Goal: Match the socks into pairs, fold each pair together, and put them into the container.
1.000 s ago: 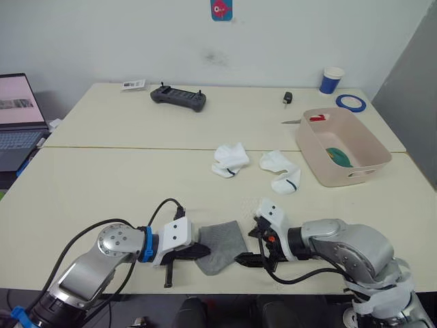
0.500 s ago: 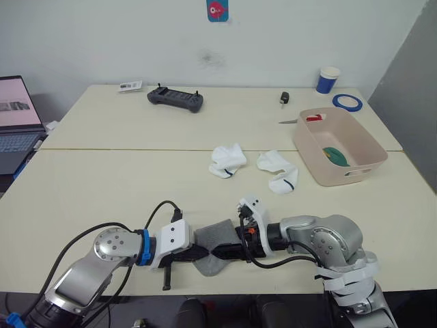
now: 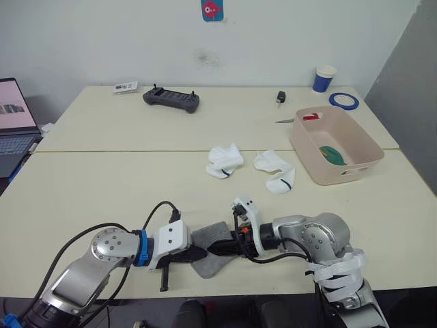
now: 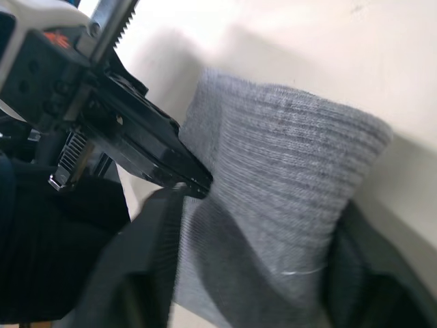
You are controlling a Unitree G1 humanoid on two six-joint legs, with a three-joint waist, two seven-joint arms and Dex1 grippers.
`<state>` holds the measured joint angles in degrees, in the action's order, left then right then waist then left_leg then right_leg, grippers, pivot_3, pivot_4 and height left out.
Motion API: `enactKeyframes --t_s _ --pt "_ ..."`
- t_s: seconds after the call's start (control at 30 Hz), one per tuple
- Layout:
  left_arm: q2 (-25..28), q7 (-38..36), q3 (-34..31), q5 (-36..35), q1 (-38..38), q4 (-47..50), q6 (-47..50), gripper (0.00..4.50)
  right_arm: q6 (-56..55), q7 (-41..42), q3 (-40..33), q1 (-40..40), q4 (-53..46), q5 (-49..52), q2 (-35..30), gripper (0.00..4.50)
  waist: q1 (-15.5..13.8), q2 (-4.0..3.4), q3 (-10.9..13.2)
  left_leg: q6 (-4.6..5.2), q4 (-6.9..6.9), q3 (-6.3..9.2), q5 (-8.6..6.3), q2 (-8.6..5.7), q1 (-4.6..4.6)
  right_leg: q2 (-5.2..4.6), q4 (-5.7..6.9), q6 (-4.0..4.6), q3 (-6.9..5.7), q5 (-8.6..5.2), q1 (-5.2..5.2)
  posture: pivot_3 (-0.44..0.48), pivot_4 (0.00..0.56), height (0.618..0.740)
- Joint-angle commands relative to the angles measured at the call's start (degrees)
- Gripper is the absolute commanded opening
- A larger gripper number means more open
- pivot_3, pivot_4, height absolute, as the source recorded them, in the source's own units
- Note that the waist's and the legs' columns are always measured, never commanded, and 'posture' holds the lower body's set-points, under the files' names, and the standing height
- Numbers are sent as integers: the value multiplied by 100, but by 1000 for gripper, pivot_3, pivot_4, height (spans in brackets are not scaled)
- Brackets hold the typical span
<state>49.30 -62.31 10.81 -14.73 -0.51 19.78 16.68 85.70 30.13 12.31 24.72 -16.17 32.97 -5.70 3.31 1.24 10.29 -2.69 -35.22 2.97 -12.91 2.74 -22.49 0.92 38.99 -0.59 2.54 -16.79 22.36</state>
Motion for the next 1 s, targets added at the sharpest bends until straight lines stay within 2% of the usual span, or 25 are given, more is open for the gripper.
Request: enactKeyframes --t_s 0.03,0.13,0.17,0.3,0.43,0.47,0.5,0.63,0.83,0.9,0.93,1.0 --pt "39 89 -31 170 115 -158 11 0 83 13 4 -28 -132 231 83 1290 -1 -1 0 0 1 1 0 0 0 0 0 1 0 -1 1 0 150 740" --pt "27 127 -66 170 134 -180 -43 0 102 -25 -47 -39 -169 271 102 303 -1 -1 1 0 2 2 0 1 -1 0 0 2 0 -1 1 0 150 740" --pt "13 148 -72 178 134 -198 -77 0 92 -37 -59 -43 -172 282 101 152 -1 -1 1 0 3 2 0 1 0 0 0 2 0 -1 1 0 150 740" --pt "-378 554 -317 73 16 -323 -271 0 -145 -125 -105 -99 -339 222 -9 144 -4 -4 3 0 3 2 0 0 -1 -1 0 3 0 -2 1 0 150 740" --pt "-626 391 -743 -837 -192 -23 230 0 -761 -26 -47 -277 -863 171 -476 144 -26 4 6 0 1 6 1 -1 -19 -2 0 2 -2 -1 13 0 150 740" --pt "-627 341 -835 -1122 -278 90 504 367 -925 2 -93 -335 -993 199 -548 144 -36 4 6 0 1 8 1 -2 -35 -2 0 0 -4 0 28 0 150 740" --pt "-615 299 -902 -1434 -500 192 829 553 -1096 -9 -182 -396 -1147 195 -636 144 -45 5 7 0 0 8 1 -2 -42 -1 0 0 -6 0 34 0 150 740" --pt "-711 369 -1007 -2087 -1303 299 1618 1764 -1563 -78 -343 -650 -1572 110 -1032 144 -49 9 9 0 1 6 1 -4 -48 2 0 -5 -11 -2 41 0 150 740" --pt "-1078 315 -812 -2529 -2550 63 2215 3561 -1748 -344 -1140 -1435 -2463 404 -1219 144 -70 14 11 0 1 5 1 -5 -49 3 0 -13 -11 -7 40 0 150 740" --pt "-1172 173 -747 -2627 -2893 -82 2293 4221 -1747 -594 -1621 -1645 -2730 568 -1039 144 -65 15 12 0 2 3 1 -6 -46 4 3 -13 -8 -7 40 0 150 740" --pt "-1203 103 -701 -2612 -3027 -155 2293 4468 -1718 -705 -1888 -1702 -2817 710 -933 144 -66 16 12 -1 2 4 1 -5 -46 6 3 -13 -9 -7 41 0 150 740" --pt "-1313 11 -575 -2501 -3334 -360 2233 4500 -1668 -913 -2542 -1730 -2967 995 -866 144 -47 14 13 -1 2 4 2 -4 -42 8 6 -13 -6 -7 40 0 150 740"
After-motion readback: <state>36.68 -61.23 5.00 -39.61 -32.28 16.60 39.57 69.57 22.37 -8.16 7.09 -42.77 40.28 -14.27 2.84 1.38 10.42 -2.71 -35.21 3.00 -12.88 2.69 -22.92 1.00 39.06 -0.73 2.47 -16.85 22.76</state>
